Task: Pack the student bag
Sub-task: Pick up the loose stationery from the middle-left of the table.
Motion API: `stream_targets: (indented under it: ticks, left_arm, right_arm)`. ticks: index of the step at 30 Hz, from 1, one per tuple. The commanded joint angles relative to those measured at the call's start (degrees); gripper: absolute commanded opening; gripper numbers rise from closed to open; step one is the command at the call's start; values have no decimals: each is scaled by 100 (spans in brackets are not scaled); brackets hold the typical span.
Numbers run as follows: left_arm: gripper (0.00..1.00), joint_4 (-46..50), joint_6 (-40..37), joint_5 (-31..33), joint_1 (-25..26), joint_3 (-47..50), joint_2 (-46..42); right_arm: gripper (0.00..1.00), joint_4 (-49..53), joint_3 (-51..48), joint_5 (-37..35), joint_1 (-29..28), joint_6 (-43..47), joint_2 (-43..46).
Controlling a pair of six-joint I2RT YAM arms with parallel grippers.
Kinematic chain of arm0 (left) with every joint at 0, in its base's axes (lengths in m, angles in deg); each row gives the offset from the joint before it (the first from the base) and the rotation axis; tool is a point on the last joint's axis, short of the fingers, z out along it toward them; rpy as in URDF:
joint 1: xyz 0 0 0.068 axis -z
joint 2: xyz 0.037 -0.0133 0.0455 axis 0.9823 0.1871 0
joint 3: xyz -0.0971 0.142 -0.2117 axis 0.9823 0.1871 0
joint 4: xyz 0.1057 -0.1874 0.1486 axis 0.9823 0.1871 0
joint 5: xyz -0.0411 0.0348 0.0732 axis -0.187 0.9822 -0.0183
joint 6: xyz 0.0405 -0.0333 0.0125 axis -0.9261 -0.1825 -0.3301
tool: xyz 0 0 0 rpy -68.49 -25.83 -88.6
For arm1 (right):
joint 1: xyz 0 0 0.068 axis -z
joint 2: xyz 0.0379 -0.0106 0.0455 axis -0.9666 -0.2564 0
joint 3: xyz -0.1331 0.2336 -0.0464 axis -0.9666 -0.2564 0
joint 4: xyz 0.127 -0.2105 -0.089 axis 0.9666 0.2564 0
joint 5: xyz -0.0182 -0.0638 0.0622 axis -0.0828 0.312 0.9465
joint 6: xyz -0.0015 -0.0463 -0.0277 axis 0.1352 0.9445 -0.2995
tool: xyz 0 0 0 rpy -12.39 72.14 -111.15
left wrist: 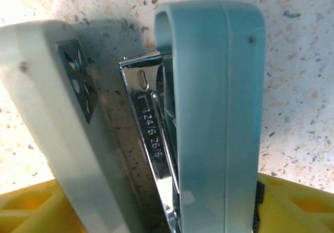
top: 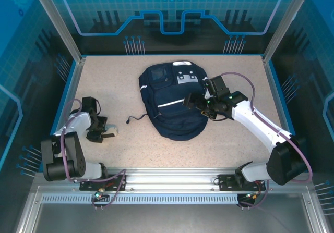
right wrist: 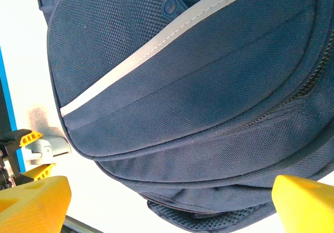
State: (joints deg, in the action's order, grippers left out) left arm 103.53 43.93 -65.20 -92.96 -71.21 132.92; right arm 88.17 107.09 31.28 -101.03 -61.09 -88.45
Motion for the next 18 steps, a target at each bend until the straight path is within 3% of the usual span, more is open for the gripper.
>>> stream_targets:
  ticks: [1,10,18]
  left_arm:
    - [70,55,-174,-80,-33,-21,100]
    - [43,-43,-926,-234,248,-238,-466]
    - [40,-398,-1621,-1290,1142,-619,-839]
  right_arm:
    - [100,134,17,-49,-81,-20,173]
    - [100,130,68,-43,-108,1,144]
    - [100,73,442,266,-437,332,-191]
